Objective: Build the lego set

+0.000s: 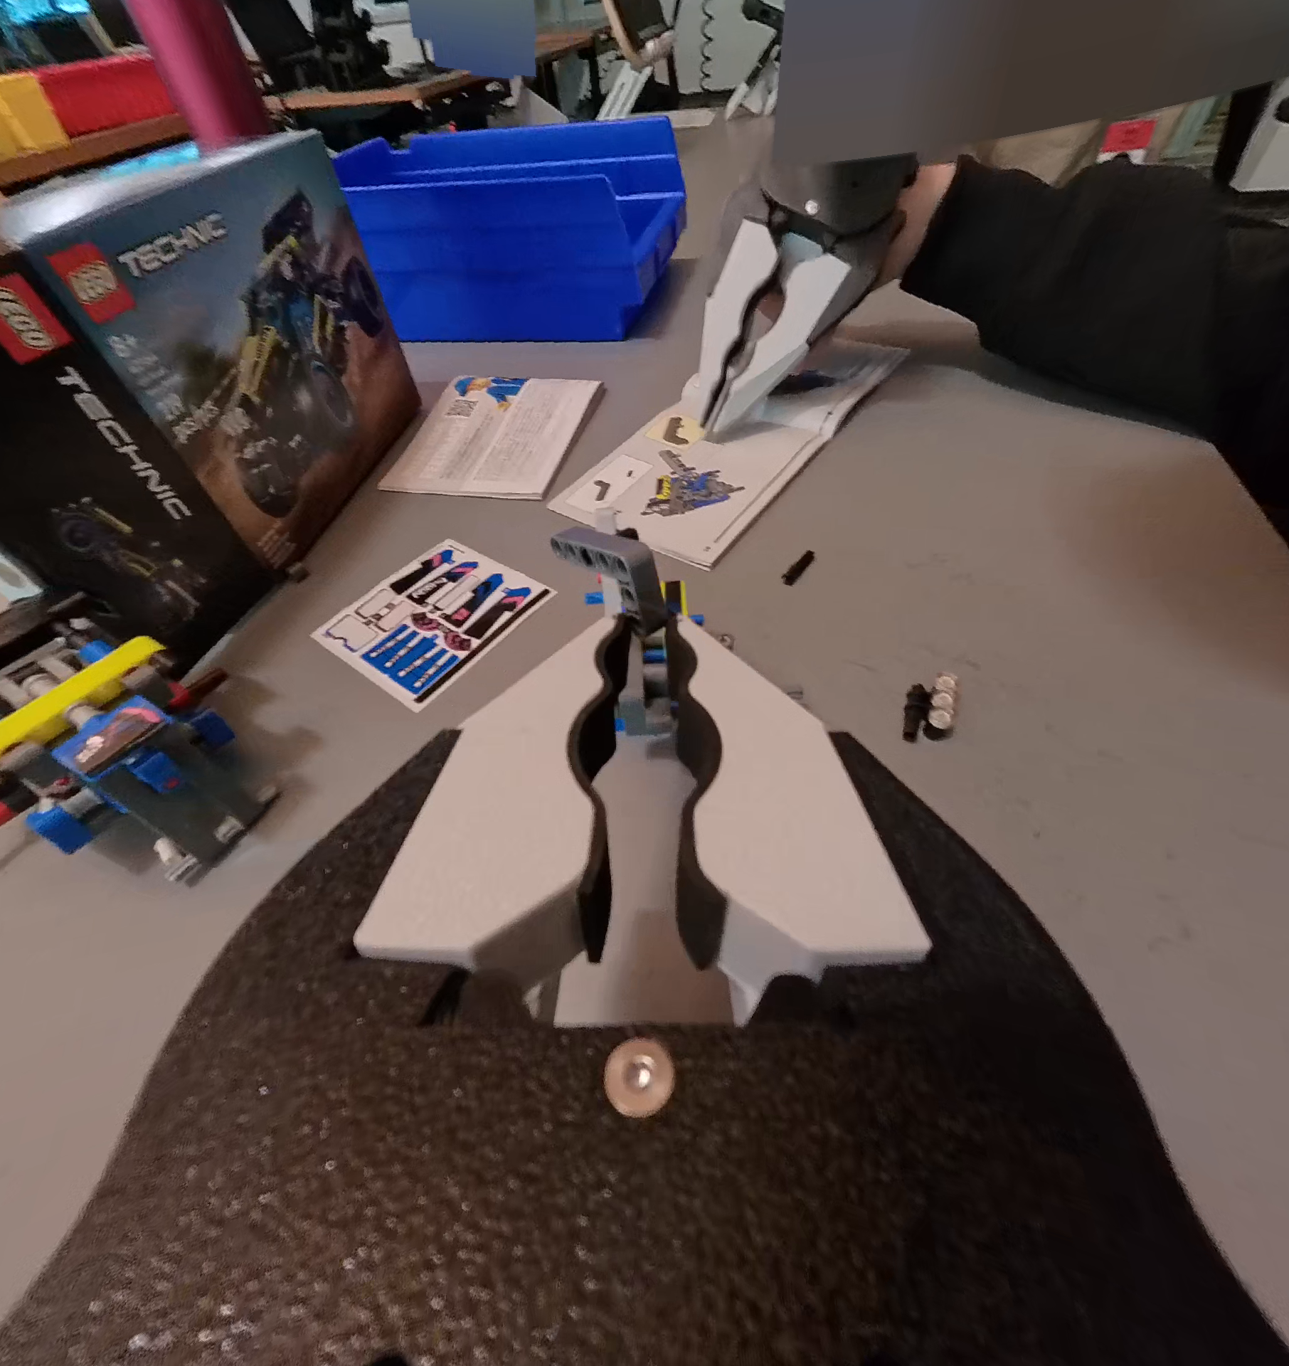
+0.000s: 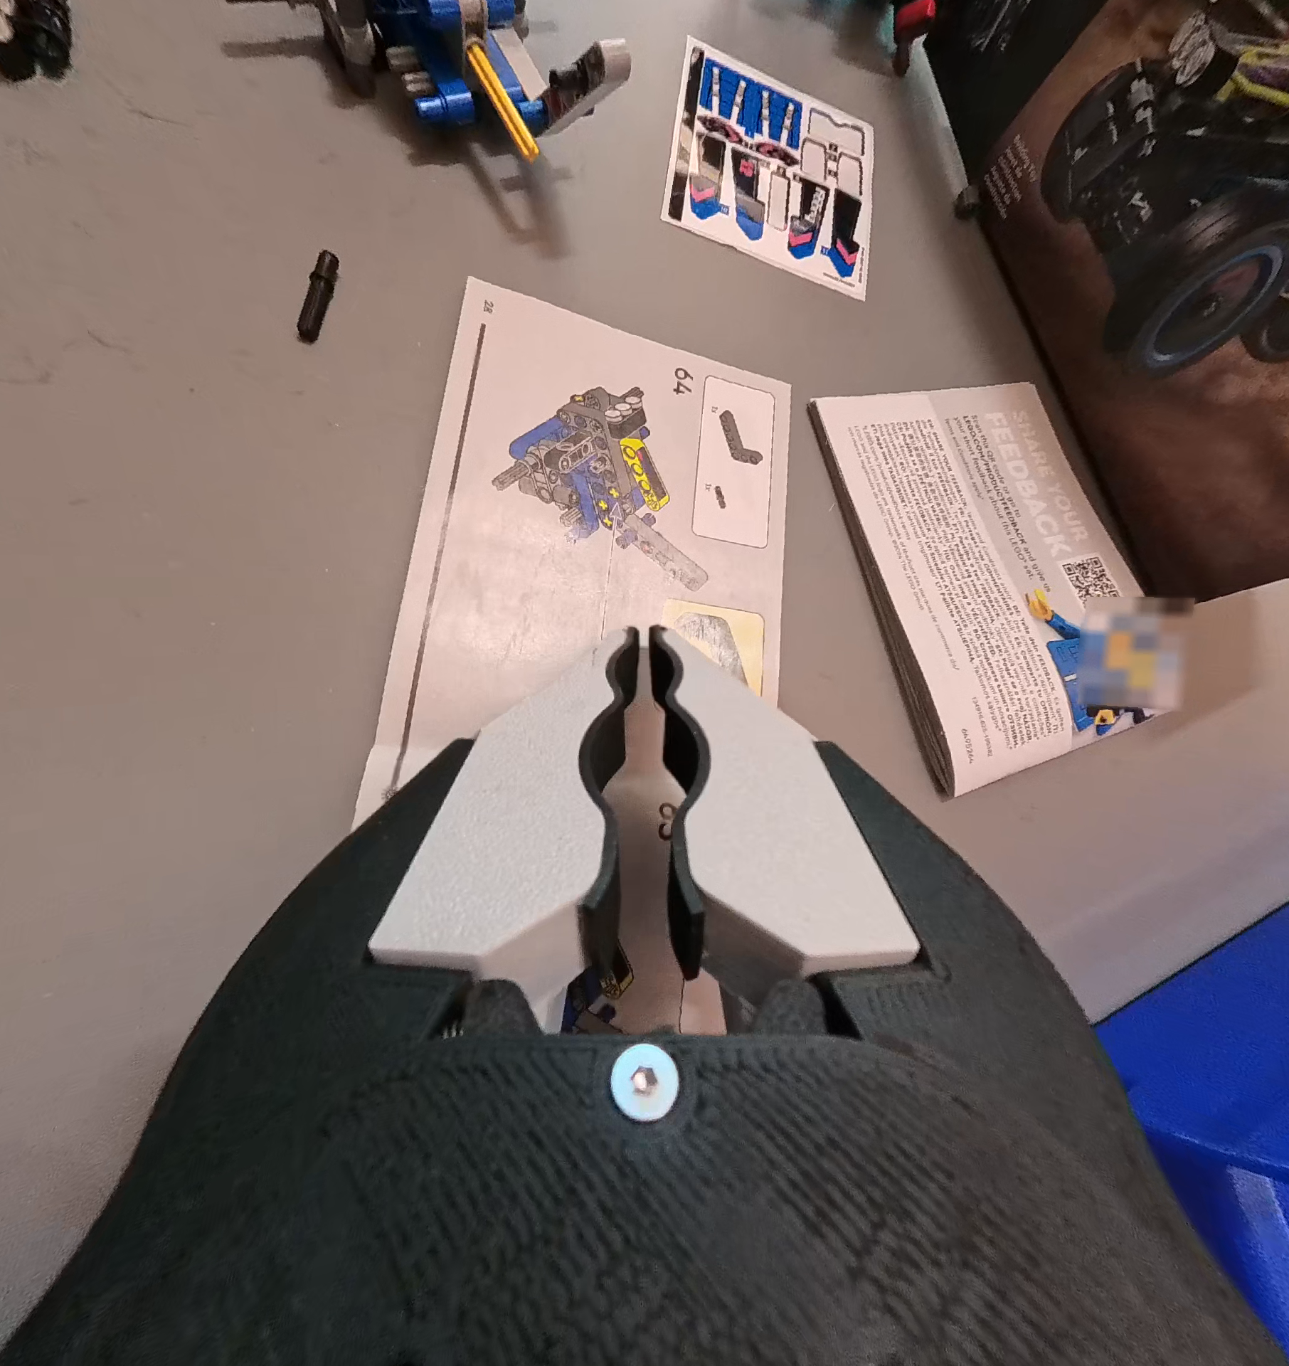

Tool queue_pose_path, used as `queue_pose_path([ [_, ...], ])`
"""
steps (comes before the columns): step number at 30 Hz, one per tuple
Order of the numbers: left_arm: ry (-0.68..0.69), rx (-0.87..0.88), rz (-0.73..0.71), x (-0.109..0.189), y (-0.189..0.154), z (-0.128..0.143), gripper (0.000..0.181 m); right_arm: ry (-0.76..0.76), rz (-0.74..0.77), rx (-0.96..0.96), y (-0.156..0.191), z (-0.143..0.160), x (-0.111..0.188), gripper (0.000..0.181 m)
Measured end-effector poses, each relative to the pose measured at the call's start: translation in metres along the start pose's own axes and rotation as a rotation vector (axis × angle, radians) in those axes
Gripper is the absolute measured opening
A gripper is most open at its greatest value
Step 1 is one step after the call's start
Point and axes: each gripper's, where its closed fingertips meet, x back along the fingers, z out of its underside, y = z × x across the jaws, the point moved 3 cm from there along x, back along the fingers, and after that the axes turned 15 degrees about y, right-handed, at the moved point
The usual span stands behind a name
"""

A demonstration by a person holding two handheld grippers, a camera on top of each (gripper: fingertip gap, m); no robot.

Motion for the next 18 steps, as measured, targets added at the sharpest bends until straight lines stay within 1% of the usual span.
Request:
queue_pose_path([
  [4,0.063,-0.015,0.077,-0.003,-0.009,0.007,0.006,-0.090,-0.005,-0.017,0.000,-0.011,0.009,0.004],
  [9,0.084,-0.019,0.156,-0.004,-0.017,0.010,0.006,-0.201,-0.026,-0.014,0.004,-0.027,0.020,0.008],
  [14,0.063,0.028,0.260,-0.005,-0.025,0.010,0.007,-0.322,-0.058,-0.006,0.010,-0.046,0.032,0.007],
  [18,0.032,0.051,0.288,-0.003,-0.026,0.006,0.007,-0.412,-0.116,-0.001,0.020,-0.066,0.038,0.007],
])
